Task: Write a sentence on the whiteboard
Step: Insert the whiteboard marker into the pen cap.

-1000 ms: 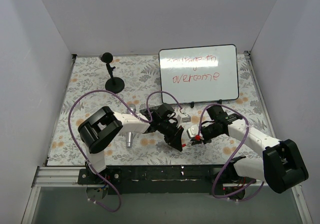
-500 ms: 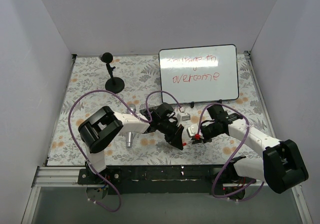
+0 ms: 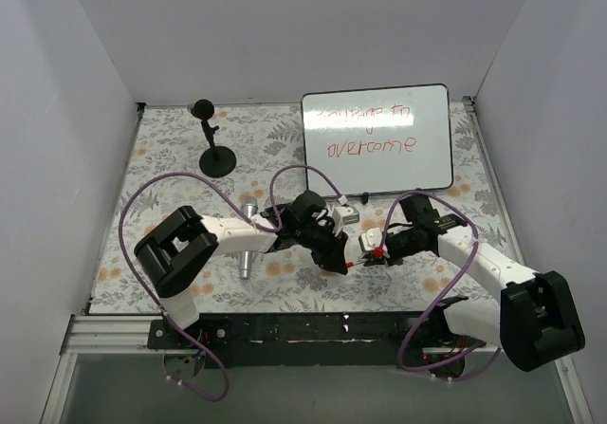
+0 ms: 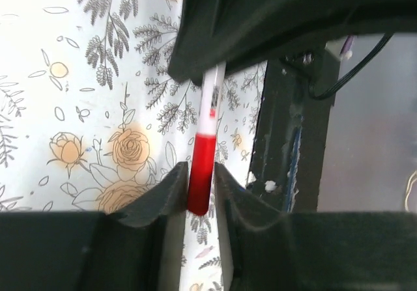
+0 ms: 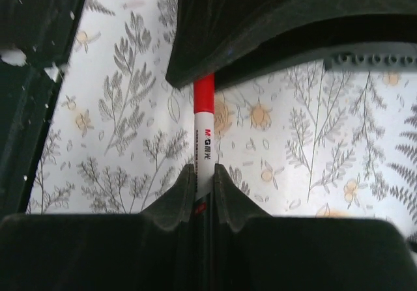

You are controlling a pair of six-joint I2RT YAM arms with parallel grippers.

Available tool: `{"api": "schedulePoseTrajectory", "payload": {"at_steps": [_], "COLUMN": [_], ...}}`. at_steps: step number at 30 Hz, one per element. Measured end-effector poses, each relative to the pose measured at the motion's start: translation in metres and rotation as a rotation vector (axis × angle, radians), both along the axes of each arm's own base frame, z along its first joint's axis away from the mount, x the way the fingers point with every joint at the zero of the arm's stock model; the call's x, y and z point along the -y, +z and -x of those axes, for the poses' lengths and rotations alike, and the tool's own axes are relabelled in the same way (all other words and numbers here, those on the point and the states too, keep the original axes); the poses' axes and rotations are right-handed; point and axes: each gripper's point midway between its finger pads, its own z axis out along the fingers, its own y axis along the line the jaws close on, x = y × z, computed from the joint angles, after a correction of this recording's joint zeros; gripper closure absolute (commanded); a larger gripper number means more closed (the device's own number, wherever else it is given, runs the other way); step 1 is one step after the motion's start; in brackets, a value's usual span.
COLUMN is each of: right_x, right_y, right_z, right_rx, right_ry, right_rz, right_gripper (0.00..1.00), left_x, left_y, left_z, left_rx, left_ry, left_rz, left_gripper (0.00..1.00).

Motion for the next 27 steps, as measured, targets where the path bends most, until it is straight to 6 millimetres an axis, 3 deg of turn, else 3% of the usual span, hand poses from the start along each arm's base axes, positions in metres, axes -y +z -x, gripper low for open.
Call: {"api": "schedulePoseTrajectory", "payload": {"at_steps": [1,4,8,10,12,14,21,27], "right_x": [-0.002,-0.009,-0.011,-0.011,-0.01,-0.007,-0.006,-0.008], "right_y": [0.002,0.007,0.009,0.01,0.01,0.011,0.017,0.018], "right_z": [0.0,0.003,0.003,0.002,0.001,-0.002,-0.005,0.002], "right_rx": [0.001,0.0,-0.004,-0.008,-0.013,-0.02,-0.023,-0.07], "right_ry": [0.003,0.027,0.03,0.023,0.013,-0.009,-0.027,-0.018], "right_rz": [-0.014,-0.054,-0.07,-0.075,-0.079,-0.085,-0.114,-0.126], "right_gripper": [0.99,0.99,0.99,0.99,0.99,0.99,0.99,0.99], "left_x": [-0.002,0.004,0.006,0.003,-0.001,-0.008,-0.04,-0.037], "left_y": [0.002,0.035,0.098,0.118,0.128,0.129,0.114,0.083], "left_z": [-0.001,-0.009,-0.015,-0.017,-0.018,-0.02,-0.026,-0.02], "left_rx": [0.021,0.122,0.272,0.325,0.357,0.376,0.345,0.191], "left_ry": [0.004,0.018,0.037,0.051,0.066,0.09,0.191,0.17], "left_rz": [0.0,0.086,0.235,0.279,0.293,0.283,0.206,0.109], "left_gripper": [0.55,0.36,0.27,0.25,0.18,0.02,0.02,0.03]}}
